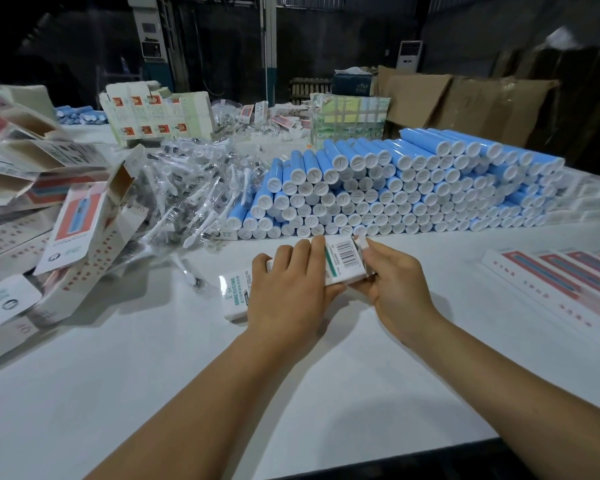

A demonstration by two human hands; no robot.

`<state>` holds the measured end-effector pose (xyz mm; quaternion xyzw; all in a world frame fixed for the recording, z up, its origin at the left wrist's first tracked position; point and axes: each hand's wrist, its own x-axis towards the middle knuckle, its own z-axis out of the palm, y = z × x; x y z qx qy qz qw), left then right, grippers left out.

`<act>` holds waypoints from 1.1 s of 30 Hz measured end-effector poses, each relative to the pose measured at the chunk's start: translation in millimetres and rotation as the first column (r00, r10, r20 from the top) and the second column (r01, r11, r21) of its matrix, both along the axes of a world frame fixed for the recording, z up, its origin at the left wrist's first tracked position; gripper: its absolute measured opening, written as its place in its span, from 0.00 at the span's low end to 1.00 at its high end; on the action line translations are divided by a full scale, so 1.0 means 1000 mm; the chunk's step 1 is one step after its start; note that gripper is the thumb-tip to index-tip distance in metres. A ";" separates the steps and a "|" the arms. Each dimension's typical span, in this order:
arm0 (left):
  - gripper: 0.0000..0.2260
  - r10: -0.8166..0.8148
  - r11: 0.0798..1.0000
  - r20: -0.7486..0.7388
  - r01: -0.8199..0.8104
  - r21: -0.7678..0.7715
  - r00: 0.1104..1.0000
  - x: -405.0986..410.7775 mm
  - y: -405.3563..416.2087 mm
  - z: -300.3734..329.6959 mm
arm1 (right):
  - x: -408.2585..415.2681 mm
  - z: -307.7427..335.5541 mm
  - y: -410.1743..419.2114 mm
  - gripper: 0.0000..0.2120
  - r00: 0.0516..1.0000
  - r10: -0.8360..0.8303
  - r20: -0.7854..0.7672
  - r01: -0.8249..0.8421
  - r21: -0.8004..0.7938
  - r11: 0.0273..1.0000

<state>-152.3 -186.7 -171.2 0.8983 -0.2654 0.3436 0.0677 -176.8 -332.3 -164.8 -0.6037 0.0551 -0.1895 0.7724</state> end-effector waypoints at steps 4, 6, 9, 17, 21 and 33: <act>0.30 -0.015 1.000 0.023 0.015 0.007 1.000 0.000 -0.001 -0.001 | 0.000 -0.002 0.002 0.15 0.999 -0.022 -0.035 0.020 -0.059 0.998; 0.30 -0.009 1.000 0.017 0.008 0.027 1.000 -0.001 -0.001 -0.001 | -0.001 -0.002 0.003 0.15 0.997 -0.054 -0.059 0.050 -0.064 0.997; 0.30 0.010 0.999 0.002 -0.010 0.049 1.000 -0.002 -0.002 -0.002 | -0.001 -0.002 0.005 0.16 0.993 -0.087 -0.078 0.082 -0.077 0.994; 0.31 0.054 0.995 0.019 -0.055 0.083 0.998 -0.005 -0.006 -0.002 | -0.004 0.002 0.010 0.22 0.999 -0.035 -0.037 0.036 0.026 0.999; 0.30 0.068 0.997 -0.015 -0.067 0.049 0.998 -0.003 -0.005 -0.003 | -0.005 0.004 0.011 0.23 0.995 0.095 0.003 -0.095 0.005 0.995; 0.31 0.128 0.992 -0.063 -0.128 0.004 0.990 -0.002 -0.007 0.001 | -0.011 -0.005 0.014 0.09 0.921 -0.300 0.249 0.388 -0.663 0.640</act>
